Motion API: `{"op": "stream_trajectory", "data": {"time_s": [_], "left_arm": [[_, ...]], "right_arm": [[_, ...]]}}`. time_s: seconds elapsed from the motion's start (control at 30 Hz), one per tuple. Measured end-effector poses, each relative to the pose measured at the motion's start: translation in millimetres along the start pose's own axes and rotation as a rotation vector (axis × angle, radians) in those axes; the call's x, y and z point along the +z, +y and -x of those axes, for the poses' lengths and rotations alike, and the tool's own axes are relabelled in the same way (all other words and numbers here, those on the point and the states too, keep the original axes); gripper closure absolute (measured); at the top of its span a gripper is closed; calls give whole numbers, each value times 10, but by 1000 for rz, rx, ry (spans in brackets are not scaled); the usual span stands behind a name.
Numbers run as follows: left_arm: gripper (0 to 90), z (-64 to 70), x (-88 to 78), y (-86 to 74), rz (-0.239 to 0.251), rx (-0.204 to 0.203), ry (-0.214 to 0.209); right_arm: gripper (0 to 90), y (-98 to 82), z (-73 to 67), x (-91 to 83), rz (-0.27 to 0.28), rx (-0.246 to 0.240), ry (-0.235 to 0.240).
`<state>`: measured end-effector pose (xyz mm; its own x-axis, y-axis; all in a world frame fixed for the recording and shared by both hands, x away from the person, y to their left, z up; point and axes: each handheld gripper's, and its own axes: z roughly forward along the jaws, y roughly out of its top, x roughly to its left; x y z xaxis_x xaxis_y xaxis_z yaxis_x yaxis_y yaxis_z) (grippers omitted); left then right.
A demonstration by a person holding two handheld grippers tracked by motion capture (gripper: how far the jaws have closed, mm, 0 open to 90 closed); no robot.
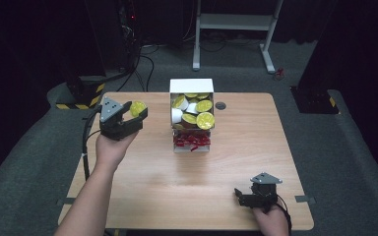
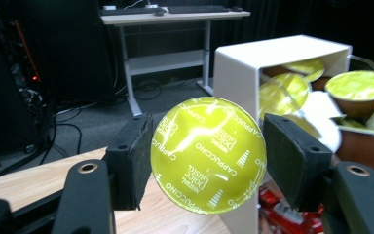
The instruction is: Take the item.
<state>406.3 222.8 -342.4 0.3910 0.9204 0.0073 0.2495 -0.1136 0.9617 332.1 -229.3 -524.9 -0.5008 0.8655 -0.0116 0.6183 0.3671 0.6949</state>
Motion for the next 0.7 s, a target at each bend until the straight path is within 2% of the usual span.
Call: {"op": "stream_trajectory", "data": {"time_s": [0.13, 0.2, 0.37, 0.5, 0.57, 0.7], "left_arm": [[382, -52, 1, -78, -11, -7, 7], [382, -92, 1, -125, -15, -26, 9], [382, -146, 2, -212, -25, -28, 27], [382, -183, 13, -261, -38, -35, 22], [382, -195, 20, -293, -42, -31, 36], [381, -242, 41, -352, -61, -47, 39]], "right_arm": [[76, 0, 0, 0, 0, 0, 0], [76, 0, 0, 0, 0, 0, 0], [76, 0, 0, 0, 0, 0, 0], [76, 0, 0, 0, 0, 0, 0], [77, 0, 0, 0, 0, 0, 0], [77, 0, 0, 0, 0, 0, 0]]}}
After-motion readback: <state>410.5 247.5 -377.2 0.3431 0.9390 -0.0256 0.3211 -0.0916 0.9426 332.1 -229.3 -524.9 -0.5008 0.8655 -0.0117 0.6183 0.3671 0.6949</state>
